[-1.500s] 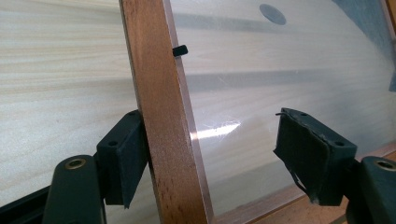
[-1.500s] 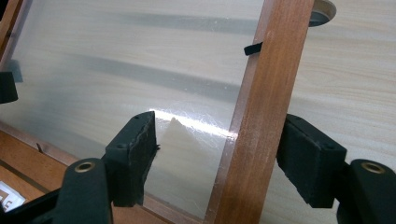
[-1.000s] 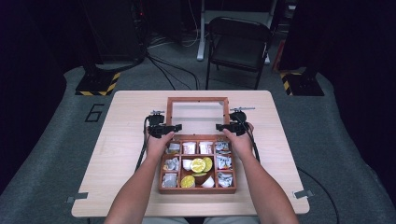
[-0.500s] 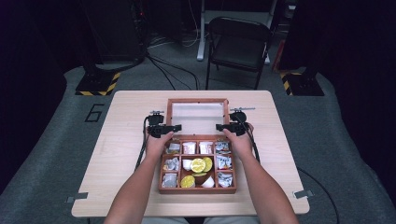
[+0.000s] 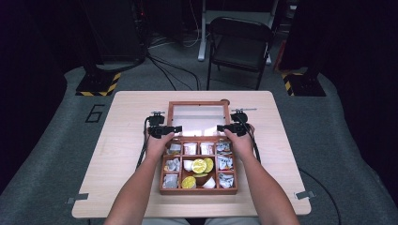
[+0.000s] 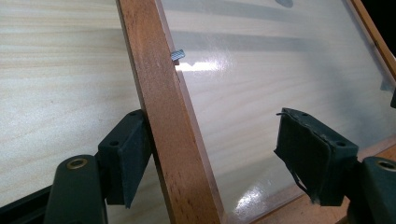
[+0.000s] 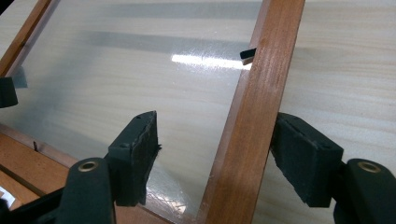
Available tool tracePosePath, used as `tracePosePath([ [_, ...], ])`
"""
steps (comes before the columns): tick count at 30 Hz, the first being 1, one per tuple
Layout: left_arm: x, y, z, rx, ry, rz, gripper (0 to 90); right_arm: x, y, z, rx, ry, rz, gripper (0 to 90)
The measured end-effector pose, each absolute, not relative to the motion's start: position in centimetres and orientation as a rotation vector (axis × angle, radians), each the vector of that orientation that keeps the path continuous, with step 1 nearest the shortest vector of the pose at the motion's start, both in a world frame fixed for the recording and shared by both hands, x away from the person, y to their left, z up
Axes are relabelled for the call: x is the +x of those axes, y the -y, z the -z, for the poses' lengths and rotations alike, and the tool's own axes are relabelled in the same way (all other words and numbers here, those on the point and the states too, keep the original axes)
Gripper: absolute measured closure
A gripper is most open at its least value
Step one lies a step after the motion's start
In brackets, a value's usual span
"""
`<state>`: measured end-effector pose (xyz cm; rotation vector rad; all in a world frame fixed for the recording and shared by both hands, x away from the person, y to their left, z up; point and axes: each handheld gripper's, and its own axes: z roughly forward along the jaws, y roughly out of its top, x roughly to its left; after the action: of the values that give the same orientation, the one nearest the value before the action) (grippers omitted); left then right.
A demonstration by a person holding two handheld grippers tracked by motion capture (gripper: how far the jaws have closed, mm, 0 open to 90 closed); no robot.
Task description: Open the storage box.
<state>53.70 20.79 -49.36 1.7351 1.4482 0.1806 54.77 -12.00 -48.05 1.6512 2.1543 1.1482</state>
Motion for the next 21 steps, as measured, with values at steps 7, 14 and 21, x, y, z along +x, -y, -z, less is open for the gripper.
tracePosePath([
  [7,53.77,-20.84,49.46,1.743,-1.449,-0.176,26.5,54.87,12.11,48.21,1.675,-2.161,-1.156,32.0],
  [14,53.85,-20.97,49.58,1.750,-1.450,-0.156,26.5,55.03,12.24,48.48,1.706,-2.168,-1.164,31.9],
  [21,53.85,-21.04,49.64,1.754,-1.448,-0.152,26.4,55.06,12.34,48.57,1.710,-2.180,-1.160,31.9],
])
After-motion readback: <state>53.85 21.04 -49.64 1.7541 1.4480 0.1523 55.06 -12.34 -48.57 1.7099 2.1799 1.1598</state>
